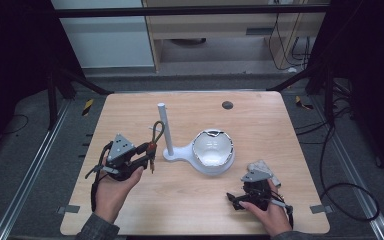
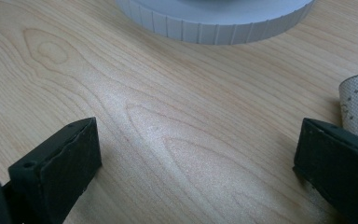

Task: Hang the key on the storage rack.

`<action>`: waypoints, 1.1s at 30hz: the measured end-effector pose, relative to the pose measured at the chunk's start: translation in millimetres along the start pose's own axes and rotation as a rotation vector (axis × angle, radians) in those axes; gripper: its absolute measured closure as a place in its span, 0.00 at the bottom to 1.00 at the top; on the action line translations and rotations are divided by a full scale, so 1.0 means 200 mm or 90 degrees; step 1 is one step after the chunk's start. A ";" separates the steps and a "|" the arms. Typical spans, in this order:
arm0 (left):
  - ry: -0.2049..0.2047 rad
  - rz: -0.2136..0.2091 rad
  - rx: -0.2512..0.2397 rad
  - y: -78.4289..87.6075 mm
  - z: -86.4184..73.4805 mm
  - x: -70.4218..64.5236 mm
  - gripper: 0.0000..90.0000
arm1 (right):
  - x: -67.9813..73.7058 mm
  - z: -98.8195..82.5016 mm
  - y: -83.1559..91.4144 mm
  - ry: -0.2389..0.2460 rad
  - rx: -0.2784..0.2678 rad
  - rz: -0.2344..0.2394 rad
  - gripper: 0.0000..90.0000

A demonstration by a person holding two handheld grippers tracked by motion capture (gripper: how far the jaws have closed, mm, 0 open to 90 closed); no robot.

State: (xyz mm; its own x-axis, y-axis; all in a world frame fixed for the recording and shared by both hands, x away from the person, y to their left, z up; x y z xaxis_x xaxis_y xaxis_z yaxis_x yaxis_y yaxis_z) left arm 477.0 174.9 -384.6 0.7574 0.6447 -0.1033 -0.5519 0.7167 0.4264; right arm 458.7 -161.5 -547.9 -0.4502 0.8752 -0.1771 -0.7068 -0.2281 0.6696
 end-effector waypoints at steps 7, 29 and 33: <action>0.013 0.004 0.008 -0.06 -0.02 0.03 0.73 | 0.00 0.00 0.00 0.000 -0.002 0.001 0.01; 0.034 0.016 0.045 -0.23 -0.08 0.09 0.73 | 0.00 0.00 0.00 0.005 -0.004 -0.001 0.01; 0.033 0.015 0.045 -0.25 -0.08 0.10 0.73 | 0.00 0.00 0.00 0.004 -0.003 -0.001 0.01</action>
Point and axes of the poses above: each handheld gripper's, and its own axes: y roughly backward along the jaws, z roughly out of its top, x roughly to its left, the point moved 5 cm from there along -y, roughly forward along the jaws, and after that the axes turned 15 degrees about -z, right-handed, at the moved point
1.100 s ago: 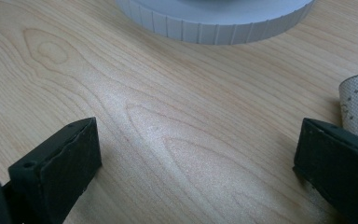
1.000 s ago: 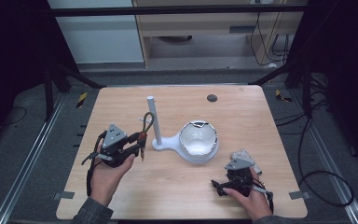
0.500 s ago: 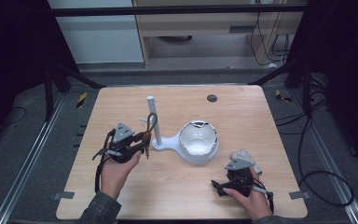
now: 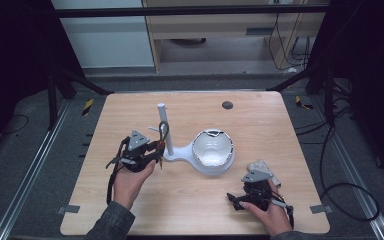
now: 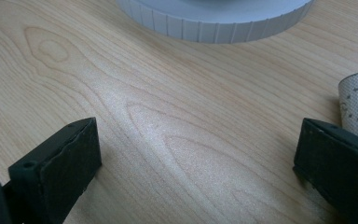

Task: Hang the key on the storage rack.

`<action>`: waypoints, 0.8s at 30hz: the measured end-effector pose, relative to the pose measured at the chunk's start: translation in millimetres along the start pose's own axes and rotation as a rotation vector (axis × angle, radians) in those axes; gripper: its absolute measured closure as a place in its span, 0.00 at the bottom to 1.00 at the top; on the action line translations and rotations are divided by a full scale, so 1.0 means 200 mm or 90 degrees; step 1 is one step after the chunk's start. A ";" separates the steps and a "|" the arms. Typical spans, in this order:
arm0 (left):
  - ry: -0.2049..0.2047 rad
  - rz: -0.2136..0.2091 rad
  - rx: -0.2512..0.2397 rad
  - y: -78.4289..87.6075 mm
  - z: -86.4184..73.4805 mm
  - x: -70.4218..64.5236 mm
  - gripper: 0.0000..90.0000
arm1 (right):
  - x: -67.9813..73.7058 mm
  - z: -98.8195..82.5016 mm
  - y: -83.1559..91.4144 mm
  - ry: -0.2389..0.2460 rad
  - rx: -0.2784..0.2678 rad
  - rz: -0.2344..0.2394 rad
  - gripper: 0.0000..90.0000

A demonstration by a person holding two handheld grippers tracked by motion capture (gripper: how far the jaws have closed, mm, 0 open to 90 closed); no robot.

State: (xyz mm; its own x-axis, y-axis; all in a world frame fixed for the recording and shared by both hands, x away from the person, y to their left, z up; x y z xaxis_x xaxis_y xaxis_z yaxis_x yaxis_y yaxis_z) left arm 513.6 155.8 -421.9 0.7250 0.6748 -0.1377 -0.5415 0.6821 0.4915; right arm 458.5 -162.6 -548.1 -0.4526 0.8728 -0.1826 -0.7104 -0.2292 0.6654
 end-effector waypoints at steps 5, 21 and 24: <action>-0.004 -0.002 0.001 -0.02 0.00 0.01 0.73 | 0.00 0.00 0.00 0.000 0.000 0.000 0.01; -0.032 0.006 0.028 0.02 -0.23 0.06 0.16 | 0.00 0.00 0.01 -0.003 0.004 0.003 0.01; -0.021 0.003 0.018 0.02 -0.29 0.11 0.11 | -0.02 0.02 0.04 0.007 0.009 0.020 0.10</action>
Point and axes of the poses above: each handheld gripper's, and its own axes: y roughly backward along the jaws, z roughly out of its top, x roughly to its left, the point moved 5 cm from there along -y, roughly forward along the jaws, and after that the axes turned 15 degrees about -z, right-handed, at the moved point
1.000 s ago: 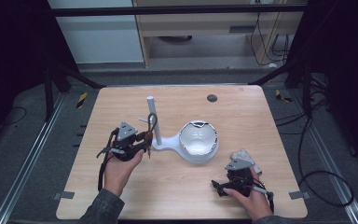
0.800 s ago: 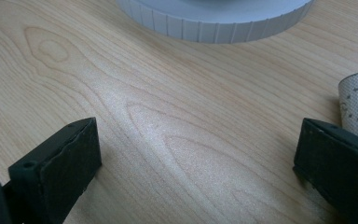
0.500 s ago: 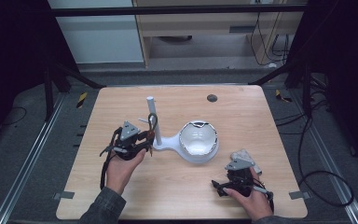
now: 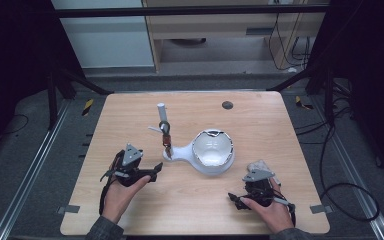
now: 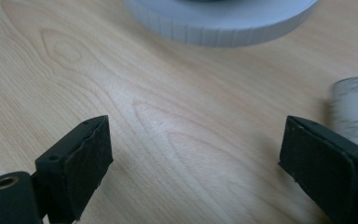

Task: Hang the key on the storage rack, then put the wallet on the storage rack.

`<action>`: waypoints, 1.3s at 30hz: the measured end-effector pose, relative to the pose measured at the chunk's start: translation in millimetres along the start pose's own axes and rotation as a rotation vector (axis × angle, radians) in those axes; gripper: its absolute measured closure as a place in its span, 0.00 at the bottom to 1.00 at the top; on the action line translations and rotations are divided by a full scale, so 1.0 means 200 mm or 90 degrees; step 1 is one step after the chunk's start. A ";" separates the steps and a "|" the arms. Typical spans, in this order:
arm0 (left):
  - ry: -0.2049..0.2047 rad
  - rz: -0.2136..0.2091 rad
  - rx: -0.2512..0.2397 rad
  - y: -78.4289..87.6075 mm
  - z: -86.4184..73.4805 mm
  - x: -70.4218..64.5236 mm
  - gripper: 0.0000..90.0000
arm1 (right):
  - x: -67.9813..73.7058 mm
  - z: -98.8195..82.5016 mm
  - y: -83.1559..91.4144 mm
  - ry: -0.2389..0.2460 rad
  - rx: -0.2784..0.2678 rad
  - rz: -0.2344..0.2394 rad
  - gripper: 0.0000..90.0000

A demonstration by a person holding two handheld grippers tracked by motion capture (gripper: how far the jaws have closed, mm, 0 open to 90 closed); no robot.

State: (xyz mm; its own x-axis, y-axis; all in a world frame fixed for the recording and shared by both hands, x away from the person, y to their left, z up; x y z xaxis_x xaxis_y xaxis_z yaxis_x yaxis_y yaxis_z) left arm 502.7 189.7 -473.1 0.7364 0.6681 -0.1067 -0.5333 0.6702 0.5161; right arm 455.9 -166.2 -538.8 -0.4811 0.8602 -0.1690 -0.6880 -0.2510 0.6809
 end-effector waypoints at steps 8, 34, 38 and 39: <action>0.008 0.010 0.052 0.02 -0.17 0.14 0.08 | -0.20 0.11 0.21 0.002 -0.015 -0.093 0.08; 0.060 0.017 0.126 -0.07 -0.34 0.21 0.05 | -0.42 0.03 0.20 -0.058 0.136 -0.093 0.08; 0.060 0.023 0.123 -0.07 -0.34 0.22 0.04 | -0.45 0.02 0.20 -0.063 0.154 -0.099 0.06; 0.060 0.023 0.123 -0.07 -0.34 0.22 0.04 | -0.45 0.02 0.20 -0.065 0.154 -0.099 0.05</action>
Point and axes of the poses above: each handheld gripper's, and its own axes: y roughly backward along the jaws, z roughly out of its top, x roughly to its left, the point moved 5 cm from there along -y, roughly forward along the jaws, and after that the axes turned 15 degrees about -z, right-handed, at the moved point
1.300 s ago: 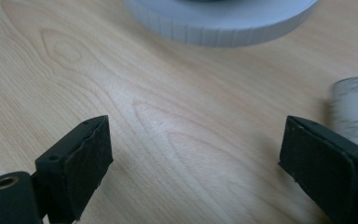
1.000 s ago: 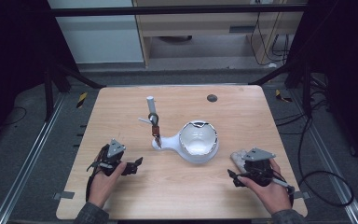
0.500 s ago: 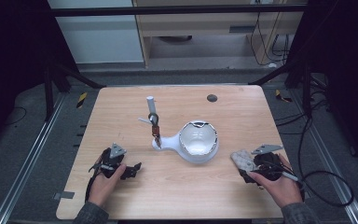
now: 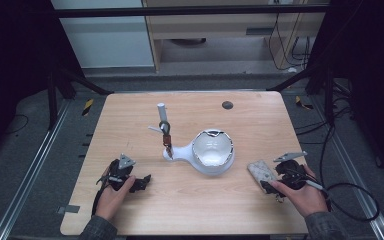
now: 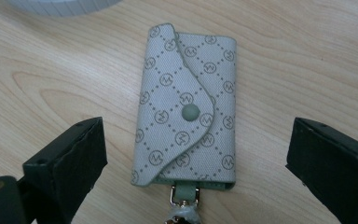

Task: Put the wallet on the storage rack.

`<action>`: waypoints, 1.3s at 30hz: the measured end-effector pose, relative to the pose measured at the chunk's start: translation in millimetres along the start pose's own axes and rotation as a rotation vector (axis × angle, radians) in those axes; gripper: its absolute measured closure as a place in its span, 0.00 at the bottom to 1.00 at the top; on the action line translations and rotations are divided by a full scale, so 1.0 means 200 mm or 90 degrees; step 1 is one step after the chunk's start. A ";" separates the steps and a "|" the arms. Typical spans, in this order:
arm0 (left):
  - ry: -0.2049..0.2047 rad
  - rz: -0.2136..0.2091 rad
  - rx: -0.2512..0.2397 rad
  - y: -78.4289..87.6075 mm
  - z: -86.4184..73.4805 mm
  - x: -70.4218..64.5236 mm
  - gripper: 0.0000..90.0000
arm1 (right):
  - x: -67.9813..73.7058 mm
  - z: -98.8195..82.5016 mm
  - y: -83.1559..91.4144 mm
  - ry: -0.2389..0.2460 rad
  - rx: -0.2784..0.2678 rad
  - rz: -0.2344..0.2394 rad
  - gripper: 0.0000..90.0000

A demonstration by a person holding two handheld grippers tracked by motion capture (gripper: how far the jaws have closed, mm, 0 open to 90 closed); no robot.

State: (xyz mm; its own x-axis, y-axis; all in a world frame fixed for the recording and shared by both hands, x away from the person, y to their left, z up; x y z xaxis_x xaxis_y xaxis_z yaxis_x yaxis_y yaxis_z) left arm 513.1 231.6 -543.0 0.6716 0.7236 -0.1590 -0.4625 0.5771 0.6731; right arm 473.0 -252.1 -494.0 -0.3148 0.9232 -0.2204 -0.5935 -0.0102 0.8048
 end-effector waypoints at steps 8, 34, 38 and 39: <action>-0.001 0.001 0.005 0.00 0.00 0.00 0.03 | -0.03 -0.02 -0.01 -0.009 0.017 0.001 0.10; -0.002 0.000 0.007 -0.01 0.00 0.00 0.01 | 0.05 -0.04 -0.14 0.009 0.071 0.000 0.23; -0.002 -0.001 0.008 -0.01 0.00 0.00 0.01 | 0.06 -0.05 -0.14 0.015 0.073 0.000 0.30; -0.004 0.000 0.008 -0.01 0.00 0.00 0.01 | 0.06 -0.04 -0.13 0.023 0.071 -0.002 0.32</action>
State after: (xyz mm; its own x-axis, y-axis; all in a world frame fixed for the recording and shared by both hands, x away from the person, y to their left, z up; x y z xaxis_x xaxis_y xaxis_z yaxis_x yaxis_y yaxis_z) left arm 513.5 230.6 -543.6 0.6755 0.7209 -0.1552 -0.4547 0.5729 0.6819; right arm 478.8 -244.5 -522.8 -0.3407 0.9090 -0.2402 -0.5092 0.0364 0.8599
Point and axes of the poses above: each handheld gripper's, and its own axes: y roughly backward along the jaws, z roughly out of its top, x roughly to its left, the point moved 5 cm from there along -y, roughly forward along the jaws, and after that the axes turned 15 degrees about -z, right-handed, at the moved point
